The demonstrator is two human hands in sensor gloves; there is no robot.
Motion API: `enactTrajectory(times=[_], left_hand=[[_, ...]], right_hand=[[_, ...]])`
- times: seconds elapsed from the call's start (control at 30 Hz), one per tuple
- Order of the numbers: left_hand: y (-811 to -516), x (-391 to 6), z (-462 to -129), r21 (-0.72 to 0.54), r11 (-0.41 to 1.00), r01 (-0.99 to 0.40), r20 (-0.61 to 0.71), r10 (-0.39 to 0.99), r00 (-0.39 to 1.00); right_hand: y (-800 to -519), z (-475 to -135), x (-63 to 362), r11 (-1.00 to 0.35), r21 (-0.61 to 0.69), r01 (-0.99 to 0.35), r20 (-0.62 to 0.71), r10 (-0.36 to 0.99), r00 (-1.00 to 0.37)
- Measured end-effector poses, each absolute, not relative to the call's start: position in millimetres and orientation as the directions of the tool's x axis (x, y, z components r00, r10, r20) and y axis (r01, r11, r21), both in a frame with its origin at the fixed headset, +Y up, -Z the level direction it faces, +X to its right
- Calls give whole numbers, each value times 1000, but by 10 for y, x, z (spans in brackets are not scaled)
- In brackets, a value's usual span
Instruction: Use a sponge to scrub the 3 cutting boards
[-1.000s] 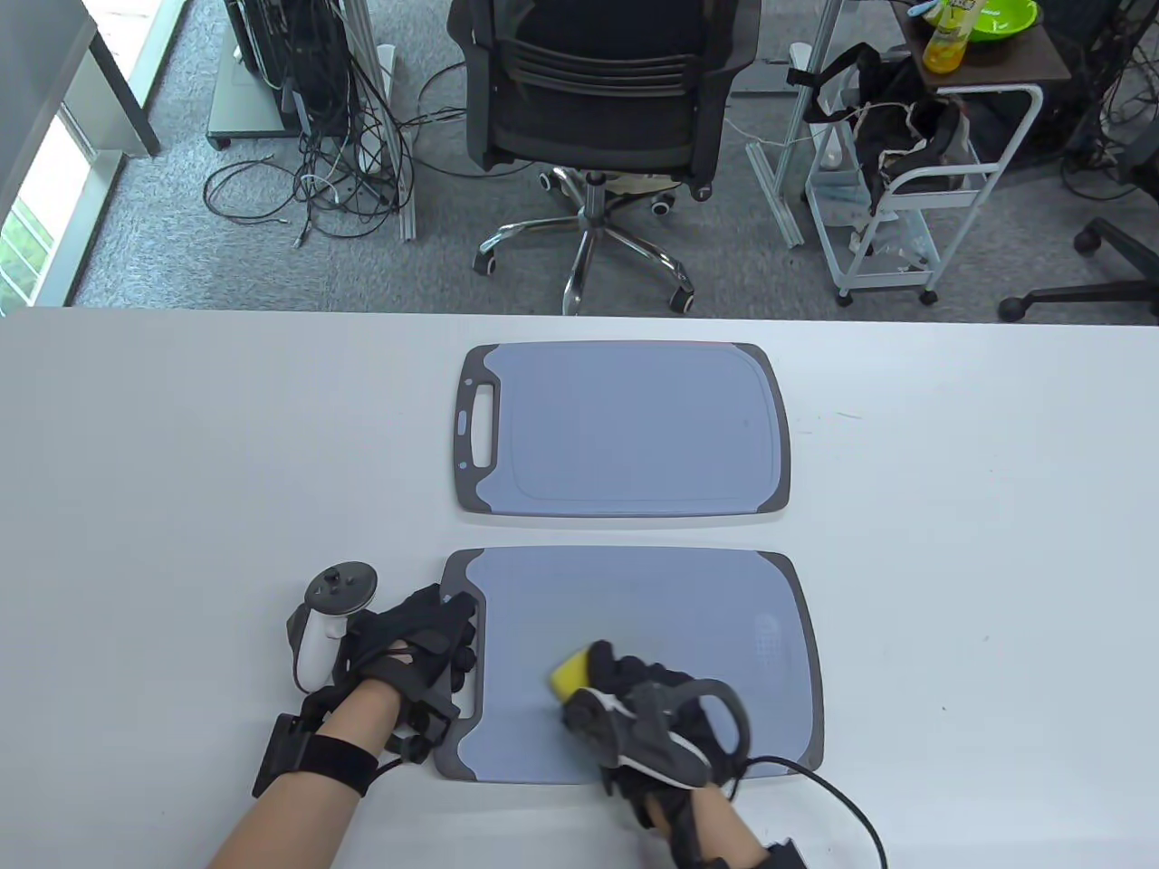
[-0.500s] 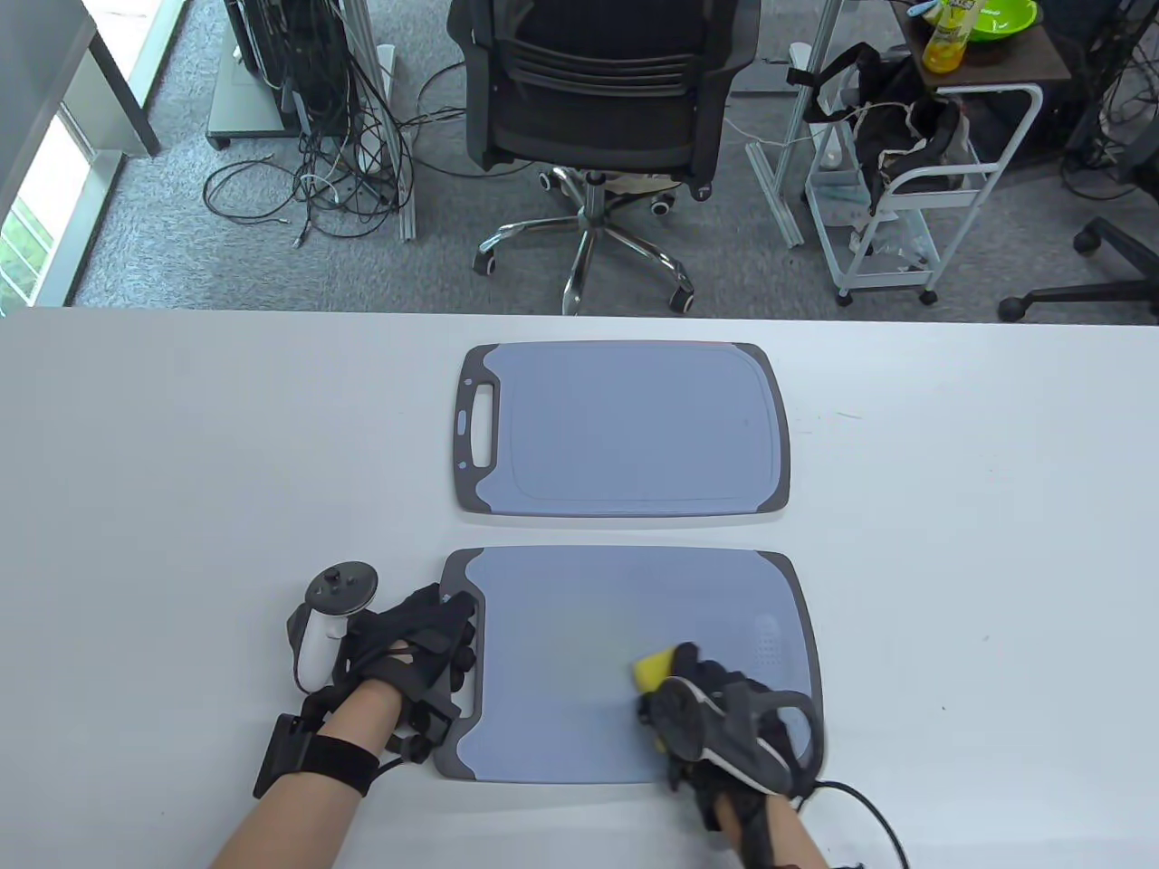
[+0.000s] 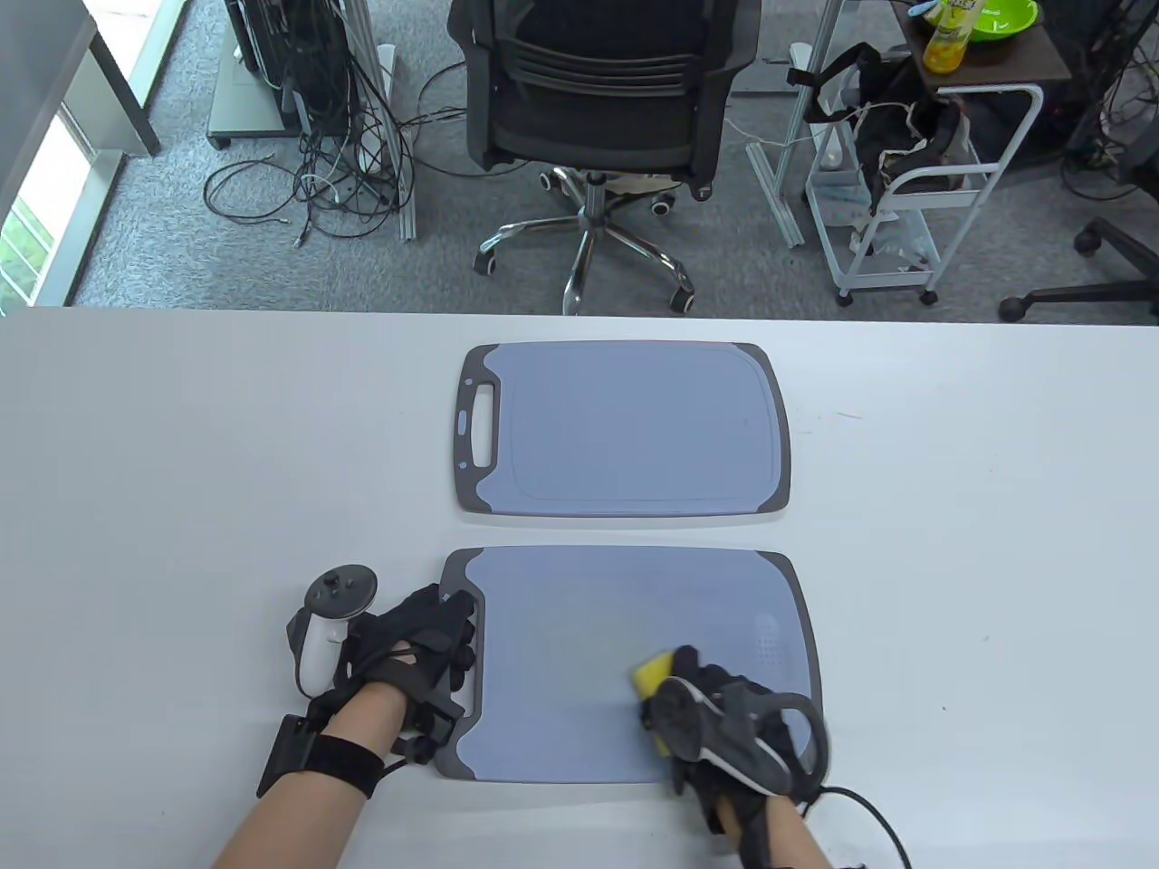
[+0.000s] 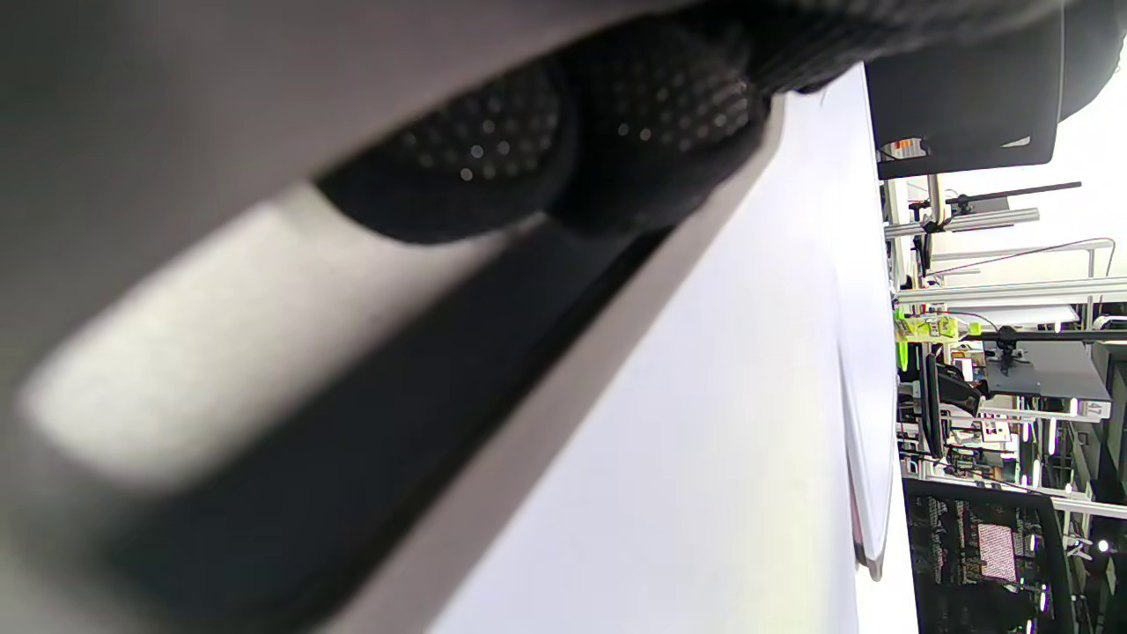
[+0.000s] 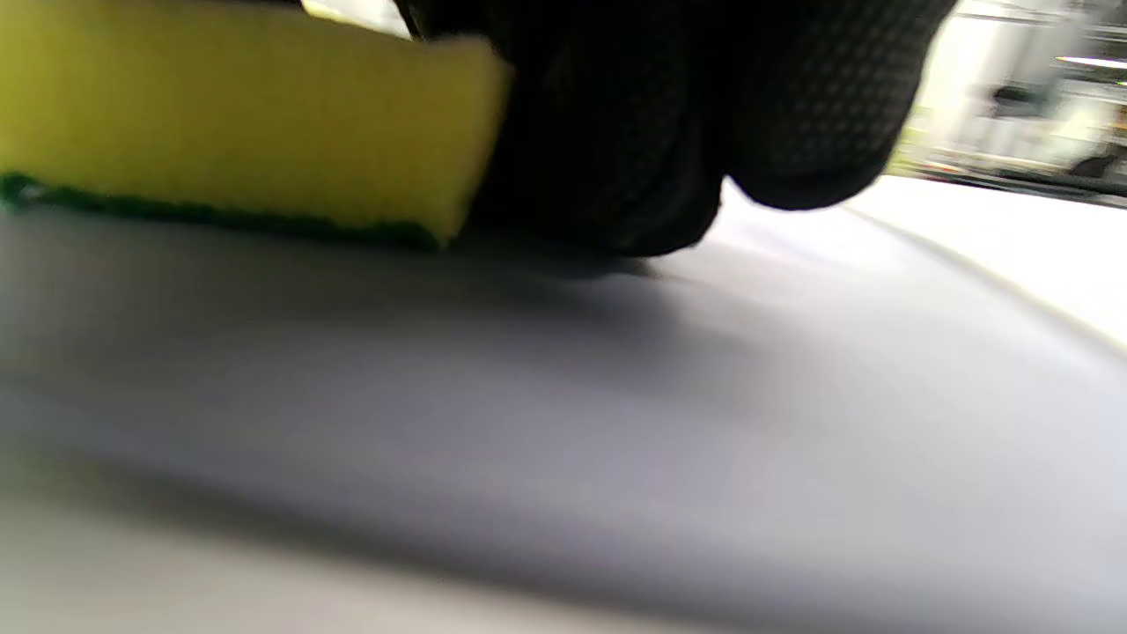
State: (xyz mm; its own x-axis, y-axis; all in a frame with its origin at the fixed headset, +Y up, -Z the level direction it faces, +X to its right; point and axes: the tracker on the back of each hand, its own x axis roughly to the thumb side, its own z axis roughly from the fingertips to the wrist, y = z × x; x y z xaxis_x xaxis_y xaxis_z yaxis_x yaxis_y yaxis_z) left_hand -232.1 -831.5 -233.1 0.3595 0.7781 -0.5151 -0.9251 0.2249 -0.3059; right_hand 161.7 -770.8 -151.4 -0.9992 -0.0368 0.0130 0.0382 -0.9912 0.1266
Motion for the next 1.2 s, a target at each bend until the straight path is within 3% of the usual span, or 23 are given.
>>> enactTrajectory(times=[0.1, 0.2, 0.23, 0.27, 0.37, 0.5, 0.6, 0.7, 0.83, 0.87, 0.97, 1.0, 1.07, 1.13, 1.2], left_hand=[[-8313, -2316, -2322, -302, 226, -926, -512, 781, 358], [-8315, -2316, -2321, -301, 225, -927, -513, 781, 357], [-8313, -2315, -2319, -301, 224, -927, -514, 781, 356], [-8314, -2314, -2318, -301, 225, -927, -513, 781, 357], [-8318, -2316, -2320, -302, 220, -928, -521, 777, 354], [-8317, -2317, -2317, -299, 217, -929, -524, 777, 350], [-8319, -2320, -2318, -298, 205, -932, -528, 778, 340], [-8322, -2327, -2316, -289, 194, -937, -542, 774, 327], [-8328, -2339, -2316, -276, 169, -946, -558, 774, 301], [-8327, -2337, -2315, -275, 169, -946, -557, 774, 301], [-8326, -2334, -2311, -274, 177, -945, -552, 776, 305], [-8325, -2332, -2310, -273, 178, -945, -552, 776, 306], [-8327, -2334, -2311, -272, 183, -945, -550, 776, 309], [-8331, -2338, -2313, -272, 183, -945, -549, 777, 308], [-8332, -2336, -2311, -271, 182, -945, -550, 777, 307]], right_hand=[[-7736, -1463, 2224, -985, 175, 7, -206, -44, -978], [-7737, -1479, 2198, -986, 167, -2, -196, -32, -980], [-7721, -1491, 2049, -986, 146, 75, -151, -97, -984], [-7716, -1518, 1822, -987, 144, 75, -21, -79, -997], [-7682, -1524, 1054, -996, 88, 24, 199, -6, -980], [-7613, -1374, -160, -997, 66, 42, 516, -2, -857], [-7596, -1280, -486, -996, 15, 91, 588, -65, -806], [-7601, -1339, -231, -995, 33, 90, 536, -58, -842], [-7677, -1445, 1026, -989, 101, 107, 233, -82, -969], [-7688, -1445, 1184, -990, 108, 95, 189, -73, -979], [-7741, -1380, 2149, -982, 187, -3, -140, -24, -990], [-7741, -1365, 2264, -980, 198, -4, -170, -30, -985], [-7739, -1355, 2314, -979, 204, 7, -163, -41, -986], [-7724, -1382, 2064, -985, 167, 46, -81, -60, -995], [-7702, -1430, 1535, -989, 147, 33, 105, -17, -994]])
